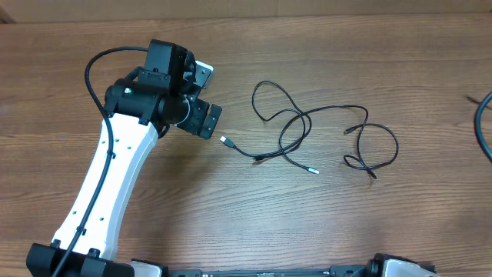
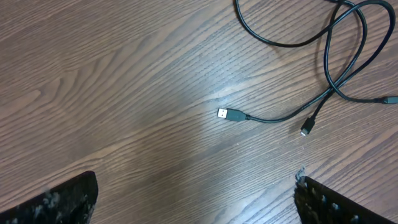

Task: Untangle cables

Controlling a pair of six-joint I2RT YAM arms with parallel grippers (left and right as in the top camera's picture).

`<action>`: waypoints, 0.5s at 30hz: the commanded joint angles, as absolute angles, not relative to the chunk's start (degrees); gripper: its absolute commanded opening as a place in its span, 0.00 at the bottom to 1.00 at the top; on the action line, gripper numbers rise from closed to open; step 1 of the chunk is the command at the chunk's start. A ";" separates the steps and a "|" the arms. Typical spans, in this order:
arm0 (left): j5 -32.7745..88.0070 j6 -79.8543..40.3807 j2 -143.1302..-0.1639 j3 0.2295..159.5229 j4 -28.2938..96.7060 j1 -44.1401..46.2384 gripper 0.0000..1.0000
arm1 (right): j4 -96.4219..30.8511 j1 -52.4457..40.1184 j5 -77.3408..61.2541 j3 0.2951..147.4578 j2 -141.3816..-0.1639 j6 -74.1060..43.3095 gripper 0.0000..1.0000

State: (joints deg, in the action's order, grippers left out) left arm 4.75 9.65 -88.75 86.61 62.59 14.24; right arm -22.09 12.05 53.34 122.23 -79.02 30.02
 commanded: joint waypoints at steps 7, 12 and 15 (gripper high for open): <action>5.58 10.72 -88.84 87.22 62.57 14.17 1.00 | -30.17 18.48 53.89 121.82 -81.89 22.48 0.04; 5.58 10.72 -88.84 87.22 62.57 14.15 1.00 | -38.44 22.15 50.68 121.82 -85.10 15.68 0.04; 5.58 10.72 -88.84 87.22 62.54 14.17 1.00 | -42.59 24.23 48.69 121.82 -86.61 11.18 0.04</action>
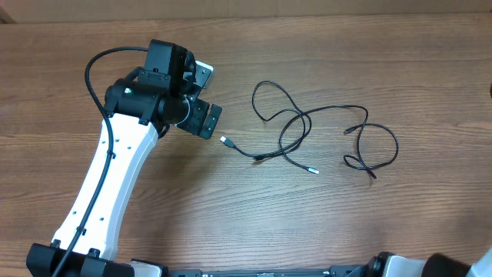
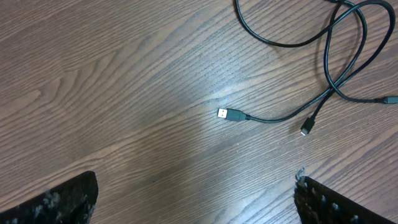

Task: Untangle cables

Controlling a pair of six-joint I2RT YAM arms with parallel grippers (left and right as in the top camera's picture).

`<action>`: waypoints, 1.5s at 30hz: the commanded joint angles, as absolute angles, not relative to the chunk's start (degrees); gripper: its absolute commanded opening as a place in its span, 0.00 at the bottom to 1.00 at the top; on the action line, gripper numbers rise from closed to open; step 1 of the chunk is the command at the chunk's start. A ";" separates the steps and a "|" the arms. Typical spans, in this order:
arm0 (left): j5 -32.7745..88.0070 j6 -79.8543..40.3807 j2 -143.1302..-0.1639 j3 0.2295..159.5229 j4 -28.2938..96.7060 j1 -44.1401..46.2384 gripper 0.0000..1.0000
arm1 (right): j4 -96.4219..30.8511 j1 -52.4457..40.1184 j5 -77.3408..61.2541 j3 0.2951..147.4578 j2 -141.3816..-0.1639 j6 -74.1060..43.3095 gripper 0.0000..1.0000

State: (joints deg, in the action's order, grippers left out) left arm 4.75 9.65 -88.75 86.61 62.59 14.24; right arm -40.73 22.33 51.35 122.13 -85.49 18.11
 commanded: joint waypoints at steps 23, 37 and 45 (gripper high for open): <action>5.58 10.72 -88.84 87.22 62.57 14.17 1.00 | -73.93 56.80 17.82 121.75 -97.82 -19.66 0.04; 5.58 10.72 -88.84 87.22 62.57 14.15 0.99 | -65.54 67.92 4.97 105.34 -99.13 -24.21 0.04; 5.58 10.72 -88.84 87.22 62.57 14.17 1.00 | -54.48 67.92 4.99 94.30 -99.15 -24.25 0.04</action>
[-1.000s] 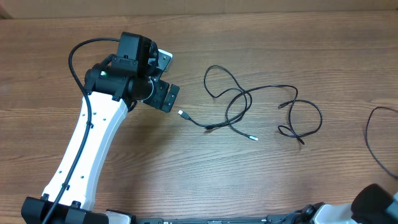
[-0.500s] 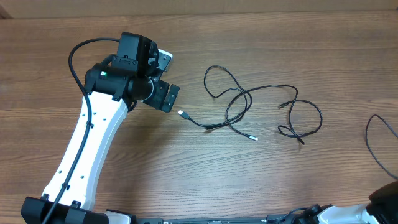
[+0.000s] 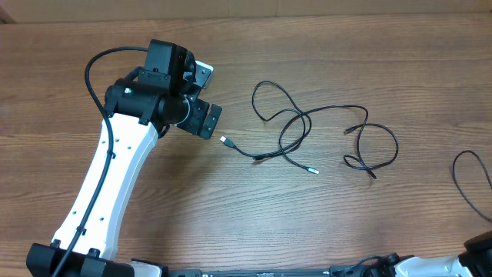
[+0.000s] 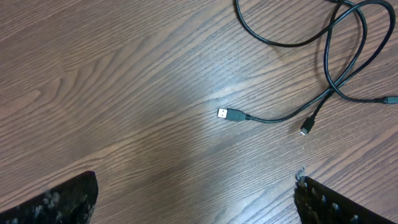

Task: Untangle cables

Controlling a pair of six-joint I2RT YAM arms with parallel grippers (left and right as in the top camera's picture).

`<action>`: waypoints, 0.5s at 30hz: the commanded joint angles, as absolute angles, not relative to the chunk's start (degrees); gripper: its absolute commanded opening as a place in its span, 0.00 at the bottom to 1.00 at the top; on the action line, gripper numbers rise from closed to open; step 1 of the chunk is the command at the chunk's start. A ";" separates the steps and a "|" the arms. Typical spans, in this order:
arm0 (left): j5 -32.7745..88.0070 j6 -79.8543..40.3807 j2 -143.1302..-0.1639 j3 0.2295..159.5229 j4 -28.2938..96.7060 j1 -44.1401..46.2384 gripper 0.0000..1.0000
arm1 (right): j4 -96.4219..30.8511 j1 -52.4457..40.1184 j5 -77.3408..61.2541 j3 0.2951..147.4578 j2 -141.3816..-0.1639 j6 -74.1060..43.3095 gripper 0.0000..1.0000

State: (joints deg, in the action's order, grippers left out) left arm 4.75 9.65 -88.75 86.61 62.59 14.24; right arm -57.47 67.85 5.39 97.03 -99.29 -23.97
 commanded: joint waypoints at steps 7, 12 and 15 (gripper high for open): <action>5.58 10.72 -88.84 87.22 62.57 14.17 1.00 | -48.14 67.96 5.32 88.36 -99.44 -24.21 0.04; 5.58 10.72 -88.84 87.22 62.57 14.17 1.00 | -48.01 68.95 8.73 87.05 -101.93 -24.23 0.04; 5.56 10.72 -88.84 87.22 62.57 14.17 0.99 | -47.75 70.06 8.71 86.94 -104.49 -24.25 0.04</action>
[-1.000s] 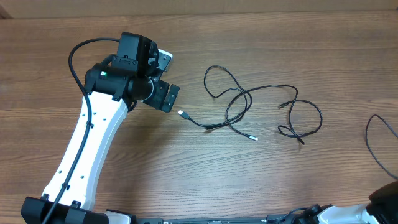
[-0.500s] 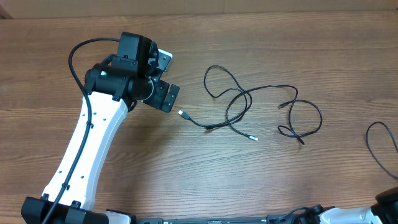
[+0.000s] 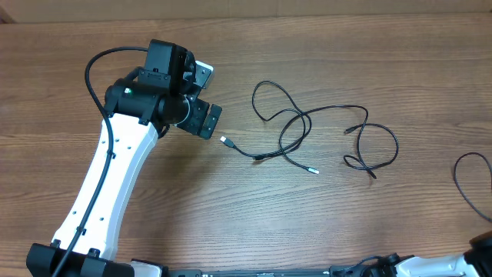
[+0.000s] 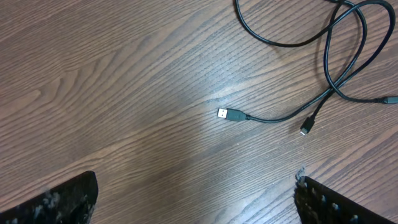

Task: Untangle cables

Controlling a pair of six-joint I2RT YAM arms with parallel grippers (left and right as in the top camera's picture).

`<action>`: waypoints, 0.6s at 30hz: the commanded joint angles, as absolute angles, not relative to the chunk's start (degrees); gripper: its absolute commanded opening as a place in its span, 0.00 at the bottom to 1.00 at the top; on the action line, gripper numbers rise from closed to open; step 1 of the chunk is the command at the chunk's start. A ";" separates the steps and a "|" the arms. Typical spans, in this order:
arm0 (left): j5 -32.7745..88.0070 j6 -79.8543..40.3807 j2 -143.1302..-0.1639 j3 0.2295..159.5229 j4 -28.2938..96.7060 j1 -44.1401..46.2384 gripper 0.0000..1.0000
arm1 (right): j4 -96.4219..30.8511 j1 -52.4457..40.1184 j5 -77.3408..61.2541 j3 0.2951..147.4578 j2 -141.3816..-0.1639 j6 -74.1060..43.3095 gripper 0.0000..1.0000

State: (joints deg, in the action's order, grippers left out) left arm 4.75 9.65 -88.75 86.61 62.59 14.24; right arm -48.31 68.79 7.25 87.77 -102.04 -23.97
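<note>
Thin black cables [image 3: 307,123] lie tangled in loops mid-table. One strand ends in a silver USB plug [image 3: 224,141], which the left wrist view shows flat on the wood [image 4: 229,114], with a small connector [image 4: 305,130] of another strand beside it. My left gripper [image 3: 206,96] hovers just left of that plug, open and holding nothing; its fingertips [image 4: 342,202] frame bare wood near the bottom edge of the wrist view. The right gripper is out of view.
The wooden table [image 3: 231,215] fills the view. A thick black cable loop [image 3: 461,181] and a dark part of the right arm [image 3: 483,246] show at the right edge. My white left arm [image 3: 108,177] crosses the left side.
The dark piece of the right arm at the bottom right corner sits slightly lower. The left gripper and the tangled cables have not moved.
The left gripper stayed open over the USB plug throughout, and the tangle kept its shape. The thick cable loop at the right edge was high up first, nearly gone from view after that, then low at the right edge, where it remains.
</note>
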 commanded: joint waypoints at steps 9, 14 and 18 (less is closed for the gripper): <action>5.58 10.72 -88.84 87.22 62.57 14.15 1.00 | -44.86 70.37 6.94 86.26 -108.47 -24.21 0.11; 5.58 10.72 -88.84 87.22 62.57 14.17 1.00 | -44.64 70.37 4.34 86.26 -108.73 -24.18 0.45; 5.58 10.72 -88.84 87.22 62.57 14.17 1.00 | -43.99 70.37 -1.96 86.26 -108.73 -23.75 0.77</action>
State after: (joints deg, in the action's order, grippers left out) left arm 4.75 9.65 -88.75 86.61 62.59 14.24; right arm -44.75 70.39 4.19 86.59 -108.29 -23.81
